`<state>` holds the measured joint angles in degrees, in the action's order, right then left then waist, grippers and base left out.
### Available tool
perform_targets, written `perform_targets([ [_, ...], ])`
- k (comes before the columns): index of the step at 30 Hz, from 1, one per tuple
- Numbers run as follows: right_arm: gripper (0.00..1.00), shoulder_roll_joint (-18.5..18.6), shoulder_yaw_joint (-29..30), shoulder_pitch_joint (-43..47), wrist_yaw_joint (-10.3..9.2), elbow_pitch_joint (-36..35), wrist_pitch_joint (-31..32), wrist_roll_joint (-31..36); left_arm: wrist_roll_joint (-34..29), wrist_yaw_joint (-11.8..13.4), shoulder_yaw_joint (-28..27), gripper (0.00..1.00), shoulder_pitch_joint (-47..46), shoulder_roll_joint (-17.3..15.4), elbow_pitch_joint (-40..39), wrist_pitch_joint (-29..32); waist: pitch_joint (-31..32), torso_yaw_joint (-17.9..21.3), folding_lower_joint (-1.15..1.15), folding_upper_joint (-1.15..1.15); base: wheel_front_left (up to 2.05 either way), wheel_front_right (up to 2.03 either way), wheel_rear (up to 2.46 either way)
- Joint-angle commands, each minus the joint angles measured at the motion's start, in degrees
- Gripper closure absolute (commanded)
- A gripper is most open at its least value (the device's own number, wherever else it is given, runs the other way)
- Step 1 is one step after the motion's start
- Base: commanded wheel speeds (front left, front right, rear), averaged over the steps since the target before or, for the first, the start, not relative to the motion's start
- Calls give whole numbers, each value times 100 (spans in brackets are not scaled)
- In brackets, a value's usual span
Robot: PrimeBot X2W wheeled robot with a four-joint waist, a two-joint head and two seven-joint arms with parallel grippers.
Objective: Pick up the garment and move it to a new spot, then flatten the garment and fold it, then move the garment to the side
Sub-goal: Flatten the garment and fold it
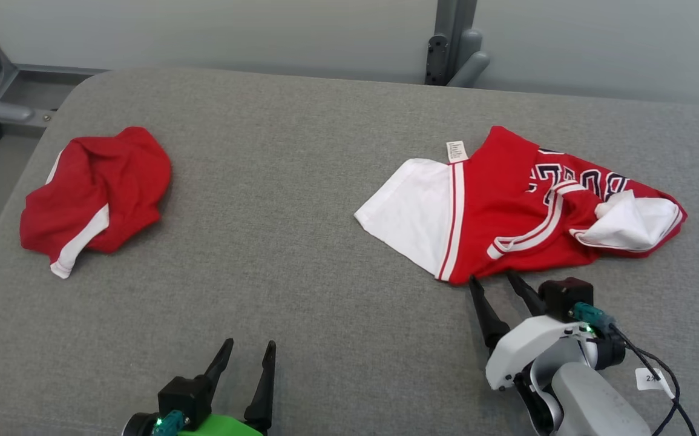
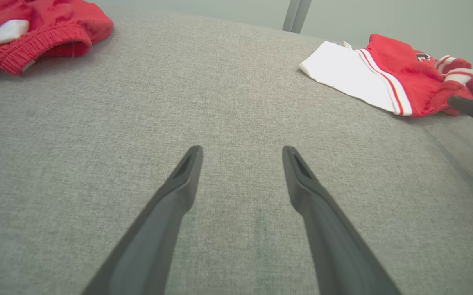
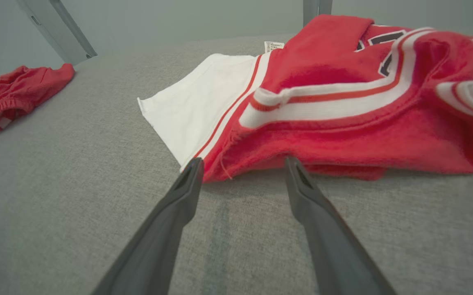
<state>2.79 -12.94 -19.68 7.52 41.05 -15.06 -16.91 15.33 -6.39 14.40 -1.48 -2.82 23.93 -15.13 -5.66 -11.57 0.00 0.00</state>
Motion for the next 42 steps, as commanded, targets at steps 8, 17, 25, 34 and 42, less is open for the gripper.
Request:
perform_targets([
  [8, 0, 28, -32, -268, -6, 408, -17, -620, -81, -52, -3, 0, -102, -14, -4, -3, -183, -382, 0, 0, 0, 0, 0],
  [17, 100, 24, -70, -313, -5, 45, -17, -601, -43, -19, -36, 0, -31, -14, 2, -3, -146, -263, 0, 0, 0, 0, 0],
  [25, 100, 16, -798, -763, -3, -530, -17, -639, 70, -49, 128, 0, -157, -15, 37, -3, -11, -128, 0, 0, 0, 0, 0],
  [34, 100, 15, -1658, -2189, -3, -625, -17, -803, 116, -33, 384, 0, -135, -18, 184, -2, 62, -817, 0, 0, 0, 0, 0],
  [42, 100, 29, -2740, -2535, -4, -1174, -17, -1525, 72, -16, 144, 0, 179, -14, 290, -3, 134, -989, 0, 0, 0, 0, 0],
])
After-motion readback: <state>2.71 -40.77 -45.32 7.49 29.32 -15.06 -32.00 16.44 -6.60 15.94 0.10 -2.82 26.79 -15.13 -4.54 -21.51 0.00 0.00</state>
